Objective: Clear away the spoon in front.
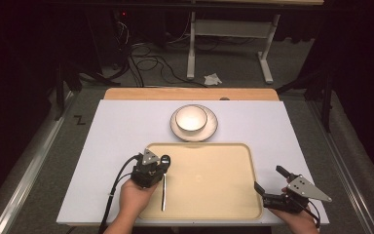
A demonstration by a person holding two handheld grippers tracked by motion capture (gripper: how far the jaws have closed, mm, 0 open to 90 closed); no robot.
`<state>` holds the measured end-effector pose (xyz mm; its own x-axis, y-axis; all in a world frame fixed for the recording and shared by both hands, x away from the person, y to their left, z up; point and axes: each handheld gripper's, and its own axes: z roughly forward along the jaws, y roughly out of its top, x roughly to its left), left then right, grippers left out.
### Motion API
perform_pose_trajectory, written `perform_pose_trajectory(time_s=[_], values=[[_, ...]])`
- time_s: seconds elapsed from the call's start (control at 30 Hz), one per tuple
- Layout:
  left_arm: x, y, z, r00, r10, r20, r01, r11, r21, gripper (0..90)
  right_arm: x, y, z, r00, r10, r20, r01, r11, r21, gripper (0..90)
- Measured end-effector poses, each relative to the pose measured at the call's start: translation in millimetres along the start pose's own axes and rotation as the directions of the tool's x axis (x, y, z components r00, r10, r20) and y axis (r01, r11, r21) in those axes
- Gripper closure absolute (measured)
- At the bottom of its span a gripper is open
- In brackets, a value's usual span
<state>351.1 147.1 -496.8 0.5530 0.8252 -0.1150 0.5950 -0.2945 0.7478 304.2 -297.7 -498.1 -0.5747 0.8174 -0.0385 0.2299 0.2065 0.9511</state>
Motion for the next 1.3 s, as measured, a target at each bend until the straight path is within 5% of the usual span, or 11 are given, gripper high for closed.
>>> perform_pose_trajectory(time_s=[0.3, 0.53, 0.7, 0.77, 0.83, 0.97, 1.1, 1.3], values=[[23.2, -17.6, -28.5, 0.9996, 0.006, -0.027, -0.008, 0.9966, -0.082, 39.9, 0.7, 0.3, 0.0, 1.0, -0.001, 0.004, 0.001, 1.0, 0.0, 2.7], [40.7, -35.3, -63.8, 0.9952, 0.01, -0.098, -0.024, 0.9896, -0.142, 16.4, 0.8, 0.6, -0.5, 1.0, -0.002, 0.008, 0.002, 1.0, -0.005, 1.1], [45.2, -58.4, -87.4, 0.9926, 0.015, -0.121, -0.038, 0.9814, -0.188, 8.3, 0.3, 0.3, -1.2, 0.9998, 0.007, 0.017, -0.007, 1.0, -0.003, 0.9], [48.1, -70.5, -96.0, 0.9939, -0.011, -0.11, -0.013, 0.9768, -0.214, 5.9, -0.2, 0.3, -1.1, 0.9999, 0.003, 0.017, -0.003, 1.0, -0.004, 0.8], [49.3, -76.9, -101.0, 0.9951, -0.035, -0.092, 0.013, 0.9731, -0.23, 3.5, -0.3, 0.2, -1.2, 0.9998, 0.004, 0.021, -0.004, 1.0, -0.003, 0.7], [45.3, -77.3, -105.9, 0.9943, -0.019, -0.105, -0.009, 0.9652, -0.261, 2.4, -0.6, 0.4, -1.2, 0.9995, 0.008, 0.031, -0.008, 1.0, -0.004, 0.6], [41.4, -80.4, -98.9, 0.9931, 0.038, -0.111, -0.063, 0.9698, -0.236, 2.6, -1.4, 0.1, -1.2, 0.999, 0.014, 0.042, -0.014, 1.0, -0.001, 0.7], [48.5, -80.3, -96.6, 0.9974, -0.009, -0.071, -0.01, 0.968, -0.251, 1.5, -1.5, -2.1, -0.6, 0.9991, 0.013, 0.041, -0.013, 1.0, 0.011, 0.6]])
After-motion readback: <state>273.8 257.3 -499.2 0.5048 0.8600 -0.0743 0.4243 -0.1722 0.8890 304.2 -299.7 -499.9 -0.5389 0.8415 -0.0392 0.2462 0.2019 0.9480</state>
